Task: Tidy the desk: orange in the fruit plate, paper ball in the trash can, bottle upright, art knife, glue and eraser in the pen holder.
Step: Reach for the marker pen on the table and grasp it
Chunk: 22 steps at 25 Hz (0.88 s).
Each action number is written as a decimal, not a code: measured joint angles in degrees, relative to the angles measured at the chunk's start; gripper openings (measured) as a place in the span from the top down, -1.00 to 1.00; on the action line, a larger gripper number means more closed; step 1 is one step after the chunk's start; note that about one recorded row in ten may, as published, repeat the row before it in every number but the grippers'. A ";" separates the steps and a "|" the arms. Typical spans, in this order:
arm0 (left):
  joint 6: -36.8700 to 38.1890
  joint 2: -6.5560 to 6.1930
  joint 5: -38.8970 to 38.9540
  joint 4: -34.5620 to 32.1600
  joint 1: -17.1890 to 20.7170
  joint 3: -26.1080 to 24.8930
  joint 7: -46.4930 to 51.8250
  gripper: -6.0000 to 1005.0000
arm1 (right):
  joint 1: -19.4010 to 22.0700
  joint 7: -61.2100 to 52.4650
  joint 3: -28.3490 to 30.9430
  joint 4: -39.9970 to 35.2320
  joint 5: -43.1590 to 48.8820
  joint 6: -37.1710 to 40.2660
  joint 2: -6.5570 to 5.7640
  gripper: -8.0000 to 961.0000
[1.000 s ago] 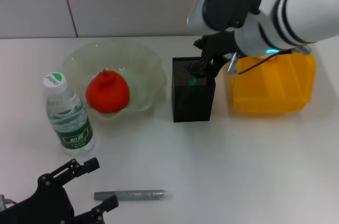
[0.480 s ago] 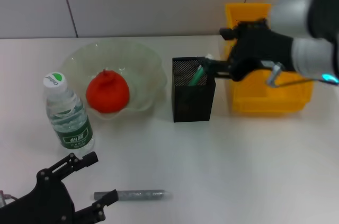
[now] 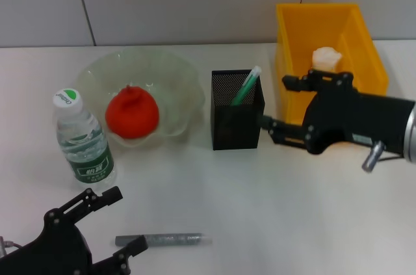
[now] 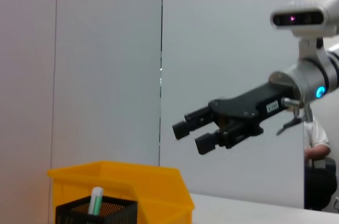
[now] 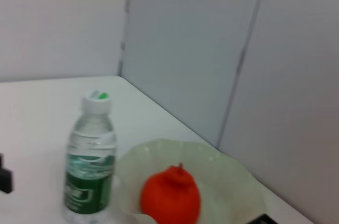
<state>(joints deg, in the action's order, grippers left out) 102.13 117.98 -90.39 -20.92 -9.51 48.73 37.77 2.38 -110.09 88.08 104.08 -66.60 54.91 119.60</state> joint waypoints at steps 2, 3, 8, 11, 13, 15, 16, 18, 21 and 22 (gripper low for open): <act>1.27 0.05 0.09 -0.08 0.02 -0.03 0.32 -0.62 | 1.33 5.42 2.85 -2.80 -7.32 2.46 -0.07 -0.53; 1.44 0.05 0.08 -0.23 -0.02 -0.06 0.80 -0.62 | 1.81 7.79 4.51 -4.23 -10.84 4.06 -0.07 -0.53; 1.79 0.02 0.11 -0.69 -0.80 -0.12 2.74 -0.62 | 2.46 20.16 12.80 -14.25 -25.90 15.23 -0.07 -0.55; 1.89 0.00 -0.02 -1.34 -1.51 -0.08 3.25 -0.62 | 0.06 27.84 21.36 -26.53 -31.42 26.40 -0.27 -0.56; 1.81 0.06 -0.21 -3.79 -2.07 0.33 5.38 -0.62 | -2.26 33.32 27.61 -35.89 -31.70 33.44 -0.34 -0.57; 1.59 0.11 -0.47 -5.48 -2.32 0.46 6.73 -0.62 | -4.40 40.32 33.68 -46.30 -31.41 39.95 -0.39 -0.58; 1.45 0.17 -0.60 -6.49 -2.59 0.51 7.42 -0.62 | -5.40 44.03 36.75 -51.16 -31.02 42.89 -0.44 -0.58; 0.93 0.25 -1.73 -10.22 -3.82 0.53 10.96 -0.62 | -6.86 50.25 41.66 -58.59 -29.08 47.01 -0.78 -0.59; 0.69 0.32 -3.82 -15.00 -4.79 0.55 15.41 -0.62 | -7.74 53.41 44.33 -62.96 -23.84 47.54 -1.06 -0.60; 0.43 0.47 -6.68 -19.27 -5.27 0.56 19.06 -0.62 | -7.89 53.95 44.42 -63.46 -20.02 45.54 -0.66 -0.60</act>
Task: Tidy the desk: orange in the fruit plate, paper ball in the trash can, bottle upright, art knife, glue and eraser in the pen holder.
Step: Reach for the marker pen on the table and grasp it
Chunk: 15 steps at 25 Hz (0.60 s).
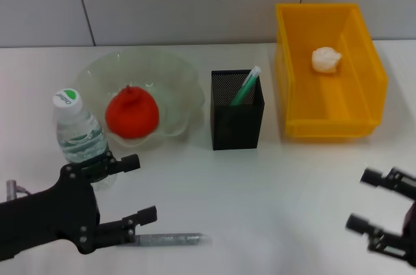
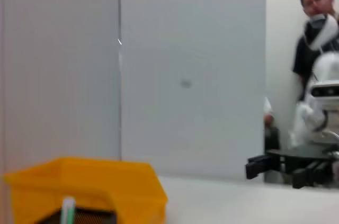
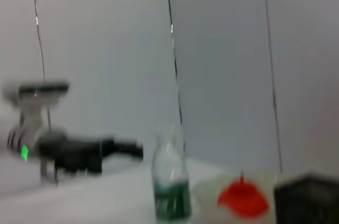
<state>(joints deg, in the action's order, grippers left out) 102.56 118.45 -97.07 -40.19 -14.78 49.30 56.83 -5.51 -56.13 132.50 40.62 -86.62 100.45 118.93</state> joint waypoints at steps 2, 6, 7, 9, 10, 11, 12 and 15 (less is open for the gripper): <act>-0.40 0.14 -2.55 -3.74 -0.34 0.14 2.83 -0.62 | -0.11 0.46 -0.07 -0.34 1.24 -0.82 0.18 -0.61; -1.79 0.25 -7.26 -11.84 -0.65 2.29 9.45 -0.62 | -1.07 2.00 -0.27 -3.32 2.99 -2.94 0.26 -0.63; -2.31 0.25 -8.36 -14.35 -0.57 3.27 11.50 -0.62 | -1.26 2.00 -0.15 -3.74 2.99 -3.07 0.21 -0.63; -3.27 0.29 -10.32 -20.48 0.21 6.00 15.65 -0.62 | -1.56 1.95 0.16 -4.31 2.99 -3.31 0.12 -0.63; -3.94 0.33 -11.63 -26.63 1.43 9.32 19.11 -0.62 | -1.70 1.55 0.22 -4.38 2.99 -3.45 0.12 -0.63; -3.94 0.33 -11.63 -26.63 1.43 9.32 19.11 -0.62 | -1.70 1.55 0.22 -4.38 2.99 -3.45 0.12 -0.63; -5.05 0.32 -13.12 -32.68 2.53 13.03 22.22 -0.62 | -1.98 0.96 0.26 -4.44 2.99 -3.69 0.12 -0.63; -6.36 0.29 -17.31 -40.56 2.92 18.39 27.21 -0.62 | -2.26 0.10 0.06 -4.54 3.00 -4.15 0.16 -0.63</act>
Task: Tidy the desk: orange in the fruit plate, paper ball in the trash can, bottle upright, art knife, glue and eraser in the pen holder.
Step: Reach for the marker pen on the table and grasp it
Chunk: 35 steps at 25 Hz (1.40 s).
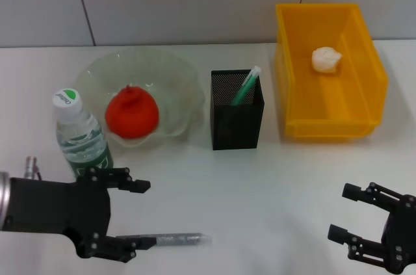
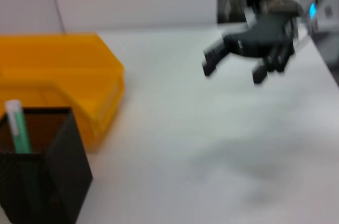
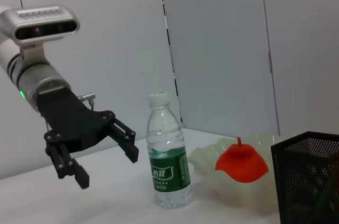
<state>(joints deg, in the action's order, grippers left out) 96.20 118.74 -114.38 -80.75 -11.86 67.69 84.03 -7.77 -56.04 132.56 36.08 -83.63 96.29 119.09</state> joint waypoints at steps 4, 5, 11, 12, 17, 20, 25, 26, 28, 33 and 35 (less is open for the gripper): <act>-0.18 0.05 -3.21 -4.90 -0.87 2.84 3.82 -0.62 | -0.07 -0.14 -0.20 -0.39 0.02 -0.24 0.07 -0.63; -0.22 0.03 -4.88 -6.71 -2.39 4.40 7.08 -0.62 | -0.11 -0.21 -0.20 -0.93 0.06 -0.28 0.06 -0.63; -0.59 0.15 -9.23 -7.78 -7.18 8.40 13.53 -0.62 | -0.14 -0.51 -0.24 -1.33 0.15 -0.30 0.08 -0.63; -1.65 0.21 -10.94 -8.19 -8.47 11.07 15.41 -0.62 | -0.14 -0.51 -0.19 -1.41 0.36 -0.33 0.09 -0.63; -4.60 0.30 -15.99 -9.01 -10.11 17.43 19.50 -0.62 | -0.28 -0.49 -0.10 -1.41 1.30 -0.37 0.06 -0.63; -6.19 0.33 -20.23 -10.28 -10.83 22.33 23.07 -0.62 | -0.39 -0.29 0.11 -1.32 2.24 -0.47 0.03 -0.63; -7.35 0.37 -24.61 -11.40 -12.01 28.21 28.97 -0.62 | -0.41 -0.22 0.09 -1.34 2.32 -1.16 0.01 -0.63; -7.35 0.37 -24.61 -11.40 -12.01 28.21 28.97 -0.62 | -0.41 -0.22 0.09 -1.34 2.32 -1.16 0.01 -0.63; -7.70 0.36 -25.19 -11.18 -12.55 29.59 30.24 -0.62 | -0.48 -0.21 -0.08 -1.41 2.33 -1.22 0.00 -0.63; -7.83 0.35 -27.38 -10.12 -14.20 32.16 33.12 -0.62 | -0.55 -0.19 -0.16 -1.38 2.34 -1.23 0.00 -0.63; -8.08 0.39 -28.45 -9.78 -14.87 33.33 34.37 -0.62 | -0.57 -0.19 -0.20 -1.41 2.34 -1.23 -0.01 -0.63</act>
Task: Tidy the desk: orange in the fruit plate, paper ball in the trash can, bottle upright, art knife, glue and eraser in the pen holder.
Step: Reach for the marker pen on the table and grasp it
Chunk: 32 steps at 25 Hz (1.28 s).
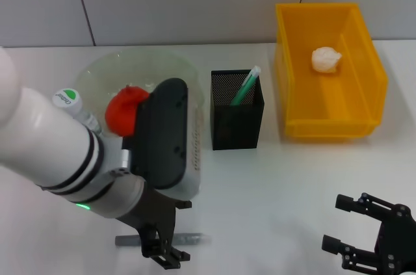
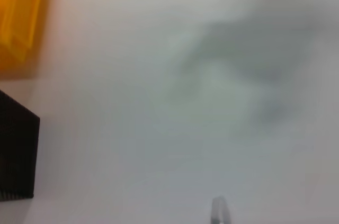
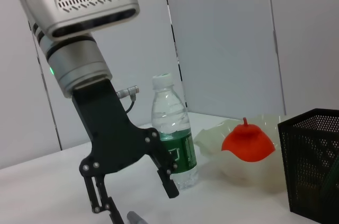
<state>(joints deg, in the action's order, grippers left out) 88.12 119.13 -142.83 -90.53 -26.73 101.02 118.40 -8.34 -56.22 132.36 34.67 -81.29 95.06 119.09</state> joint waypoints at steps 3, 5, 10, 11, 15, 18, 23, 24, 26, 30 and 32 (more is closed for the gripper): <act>-0.14 0.02 -0.43 0.61 -0.85 0.82 1.22 -0.62 | -0.01 0.02 -0.04 -0.03 0.00 0.00 0.00 -0.63; -0.17 0.03 -0.65 1.39 -1.47 1.17 1.89 -0.62 | -0.01 0.02 -0.04 -0.04 0.00 0.00 0.01 -0.63; -0.21 0.04 -0.71 2.80 -2.32 1.71 2.63 -0.57 | -0.01 0.04 -0.01 -0.04 0.00 0.00 0.08 -0.63; -0.22 0.04 -0.72 3.38 -2.67 1.87 2.91 -0.56 | -0.01 0.04 -0.01 -0.04 0.00 0.00 0.08 -0.63; -0.35 0.05 -0.76 4.82 -3.67 2.10 3.36 -0.52 | -0.22 0.06 0.01 -0.16 0.00 -0.44 0.10 -0.63; -0.47 0.05 -0.87 5.68 -4.31 2.15 3.48 -0.49 | -0.36 0.07 0.01 -0.20 0.18 -0.57 0.11 -0.63; -1.91 0.05 -1.06 9.75 -6.23 2.17 3.69 -0.44 | -0.55 0.06 0.01 -0.22 0.51 -0.66 0.18 -0.63; -2.07 0.05 -1.06 10.36 -6.46 2.17 3.72 -0.43 | -0.55 0.06 0.00 -0.22 0.52 -0.69 0.18 -0.63; -2.37 0.05 -1.05 11.22 -6.87 2.23 3.74 -0.41 | -0.55 0.07 0.00 -0.22 0.53 -0.74 0.18 -0.63; -2.39 0.05 -1.08 11.33 -6.98 2.54 3.76 -0.19 | -0.65 0.07 0.00 -0.22 0.63 -0.76 0.18 -0.63; -2.39 0.05 -1.13 11.35 -7.00 2.54 3.77 -0.16 | -0.67 0.07 0.00 -0.22 0.63 -0.76 0.18 -0.63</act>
<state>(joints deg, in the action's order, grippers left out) 85.73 119.18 -143.96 -79.18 -33.73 103.56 122.17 -9.02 -56.16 132.36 34.45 -80.66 94.30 119.27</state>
